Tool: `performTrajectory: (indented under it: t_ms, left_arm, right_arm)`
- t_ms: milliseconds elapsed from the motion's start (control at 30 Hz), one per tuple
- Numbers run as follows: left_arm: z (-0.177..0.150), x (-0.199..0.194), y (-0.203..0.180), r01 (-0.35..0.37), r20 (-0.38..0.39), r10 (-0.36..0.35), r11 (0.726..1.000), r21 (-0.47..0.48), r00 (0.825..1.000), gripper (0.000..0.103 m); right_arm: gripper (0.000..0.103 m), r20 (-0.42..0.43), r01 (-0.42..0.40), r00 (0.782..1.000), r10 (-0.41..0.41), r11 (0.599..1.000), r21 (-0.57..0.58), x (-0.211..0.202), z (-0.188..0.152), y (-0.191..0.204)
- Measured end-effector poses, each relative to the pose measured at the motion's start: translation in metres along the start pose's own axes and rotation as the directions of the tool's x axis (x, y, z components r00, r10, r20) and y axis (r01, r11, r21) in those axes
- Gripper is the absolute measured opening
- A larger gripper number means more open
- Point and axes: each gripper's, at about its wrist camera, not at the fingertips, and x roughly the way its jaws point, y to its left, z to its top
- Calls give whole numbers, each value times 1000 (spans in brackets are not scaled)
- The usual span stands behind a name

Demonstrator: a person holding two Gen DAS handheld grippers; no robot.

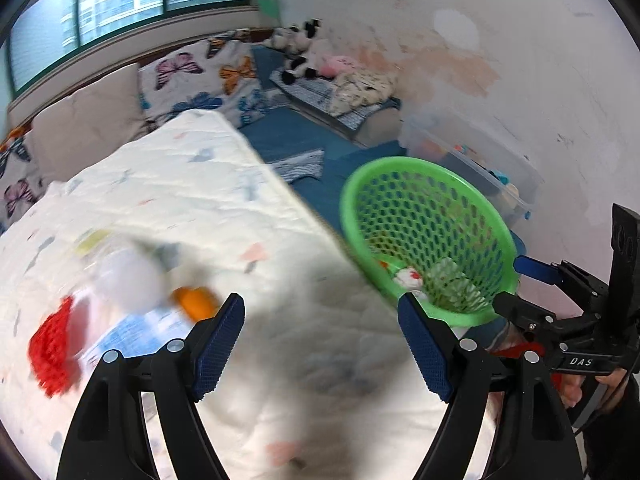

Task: Collect trash
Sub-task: 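Move both grippers back over the table toward the plastic box and carton, then grasp the clear rectangular plastic box with the right gripper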

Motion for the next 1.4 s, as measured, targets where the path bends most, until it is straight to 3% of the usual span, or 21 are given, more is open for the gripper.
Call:
performTrajectory:
  t_ms: [367,900,1000,1167,1400]
  left_arm:
    - [-32,-44,83,-102,42,110,983,-152,993,77]
    - [-82,-77,146,-133,53,153,953,-271,987,77]
    - [-87,-80,149,-129,57,151,951,-281,987,77]
    - [-97,-82,155,-123,59,146,949,-290,988,77]
    - [-103,-79,161,-114,57,137,947,-299,989,78]
  right_arm:
    - [88,-50,-129,991,125,987,-92,23,6,69]
    - [88,-156,-243,962,225,964,-108,56,10,144]
    - [88,-188,-271,949,254,960,-72,64,10,151]
    - [88,-252,-333,905,343,939,83,81,13,154]
    - [88,-279,-366,841,464,867,339,103,18,151]
